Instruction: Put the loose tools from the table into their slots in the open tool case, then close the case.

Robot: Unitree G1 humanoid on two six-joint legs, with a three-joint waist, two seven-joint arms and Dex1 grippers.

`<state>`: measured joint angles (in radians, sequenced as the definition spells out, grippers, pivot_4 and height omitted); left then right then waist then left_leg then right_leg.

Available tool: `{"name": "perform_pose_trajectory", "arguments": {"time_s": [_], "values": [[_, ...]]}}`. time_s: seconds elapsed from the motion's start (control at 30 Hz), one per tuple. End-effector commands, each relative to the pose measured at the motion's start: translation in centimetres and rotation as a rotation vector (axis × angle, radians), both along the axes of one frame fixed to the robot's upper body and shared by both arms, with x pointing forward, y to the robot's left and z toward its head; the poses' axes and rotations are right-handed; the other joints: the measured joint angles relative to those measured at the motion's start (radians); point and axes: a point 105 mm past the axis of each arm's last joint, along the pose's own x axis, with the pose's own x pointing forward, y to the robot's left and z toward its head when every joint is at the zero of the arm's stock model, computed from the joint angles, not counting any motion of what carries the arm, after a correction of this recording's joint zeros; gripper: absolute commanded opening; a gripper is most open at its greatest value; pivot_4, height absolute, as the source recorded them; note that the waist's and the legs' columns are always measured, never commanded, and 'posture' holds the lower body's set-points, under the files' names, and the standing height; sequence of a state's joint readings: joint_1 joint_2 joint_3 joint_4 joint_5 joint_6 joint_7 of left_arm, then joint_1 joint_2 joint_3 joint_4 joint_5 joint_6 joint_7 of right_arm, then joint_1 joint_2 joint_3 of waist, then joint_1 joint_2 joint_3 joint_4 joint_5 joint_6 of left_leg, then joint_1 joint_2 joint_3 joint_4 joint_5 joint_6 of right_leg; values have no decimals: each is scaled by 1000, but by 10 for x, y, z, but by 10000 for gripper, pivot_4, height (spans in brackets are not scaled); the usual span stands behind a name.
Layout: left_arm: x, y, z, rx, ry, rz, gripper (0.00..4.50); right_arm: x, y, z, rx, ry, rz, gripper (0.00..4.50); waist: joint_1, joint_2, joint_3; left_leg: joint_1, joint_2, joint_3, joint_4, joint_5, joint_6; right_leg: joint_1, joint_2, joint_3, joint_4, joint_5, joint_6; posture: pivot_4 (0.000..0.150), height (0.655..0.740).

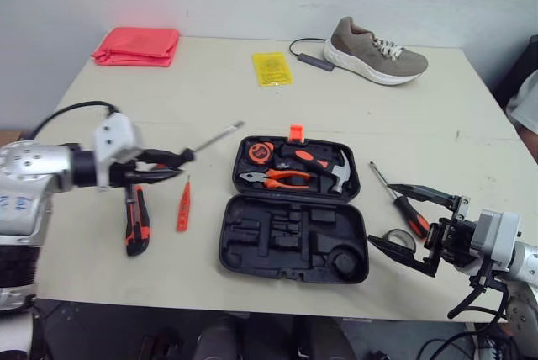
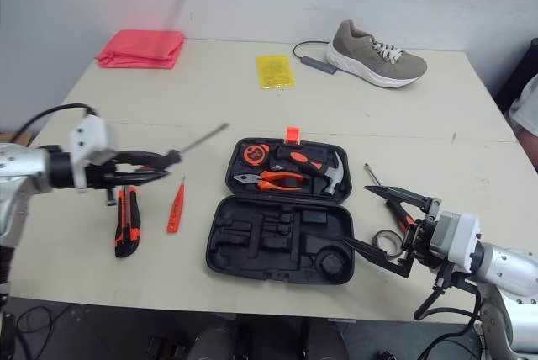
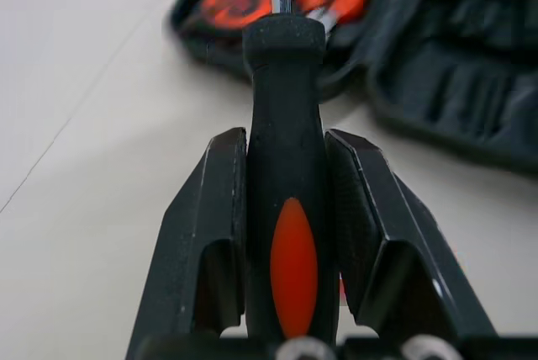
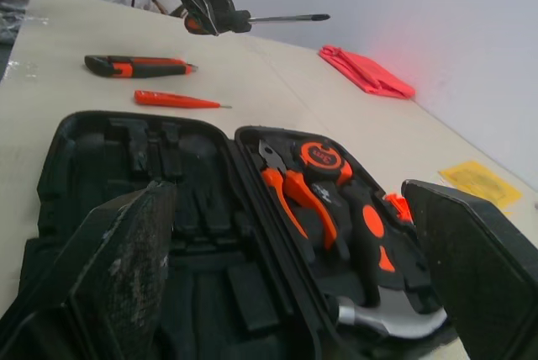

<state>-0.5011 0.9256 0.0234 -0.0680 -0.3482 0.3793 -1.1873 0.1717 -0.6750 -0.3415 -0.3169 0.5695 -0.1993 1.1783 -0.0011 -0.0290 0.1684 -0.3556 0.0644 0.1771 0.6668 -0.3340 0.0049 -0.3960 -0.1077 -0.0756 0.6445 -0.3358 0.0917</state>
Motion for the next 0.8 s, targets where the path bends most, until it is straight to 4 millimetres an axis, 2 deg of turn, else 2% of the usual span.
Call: {"name": "perform_pose_trajectory", "arguments": {"time_s": [0.03, 0.13, 0.27, 0.37, 0.5, 0.63, 0.8], "values": [[-11, -39, -4, 105, -27, -167, 7277, -3, -8, 4, -28, -38, -29, 45000, -2, 1, 0, 0, 0, 0, 0, 0, 0, 0, 1, 1, 0, 0, 0, 1500, 7400], [-10, -66, -13, 148, -46, -220, 7277, -5, -10, 1, -25, -33, -42, 45000, 0, 1, 0, 1, 0, 1, 0, 1, -1, 0, 4, 3, 0, 0, 0, 1500, 7400], [-1, -90, -19, 207, -86, -240, 7277, -7, -11, -1, -23, -27, -55, 45000, 1, 1, 0, 1, 0, 0, 1, 1, -2, 0, 8, 6, 0, 0, 0, 1500, 7400], [-4, -109, -26, 263, -77, -277, 7277, -7, -11, -3, -26, -24, -69, 45000, 1, 1, 0, 1, 0, 0, 1, 1, -2, 0, 9, 10, 0, 0, 0, 1500, 7400], [-9, -114, -35, 336, -35, -280, 7277, -8, -11, -4, -28, -23, -86, 45000, -2, 1, 1, 1, 1, 0, 1, 1, -2, 0, 9, 13, -1, 0, 0, 1500, 7400], [-4, -114, -42, 398, -27, -214, 7277, -8, -8, -4, -25, -25, -95, 45000, 0, 2, 1, 1, 1, 0, 2, 2, -3, 0, 9, 14, 0, 0, 0, 1500, 7400], [-4, -114, -46, 458, -37, -212, 7277, -11, -3, -4, -20, -26, -95, 45000, 2, 2, 1, 0, 2, -1, 2, 2, -3, 0, 9, 15, 0, 0, 0, 1500, 7400]]}}
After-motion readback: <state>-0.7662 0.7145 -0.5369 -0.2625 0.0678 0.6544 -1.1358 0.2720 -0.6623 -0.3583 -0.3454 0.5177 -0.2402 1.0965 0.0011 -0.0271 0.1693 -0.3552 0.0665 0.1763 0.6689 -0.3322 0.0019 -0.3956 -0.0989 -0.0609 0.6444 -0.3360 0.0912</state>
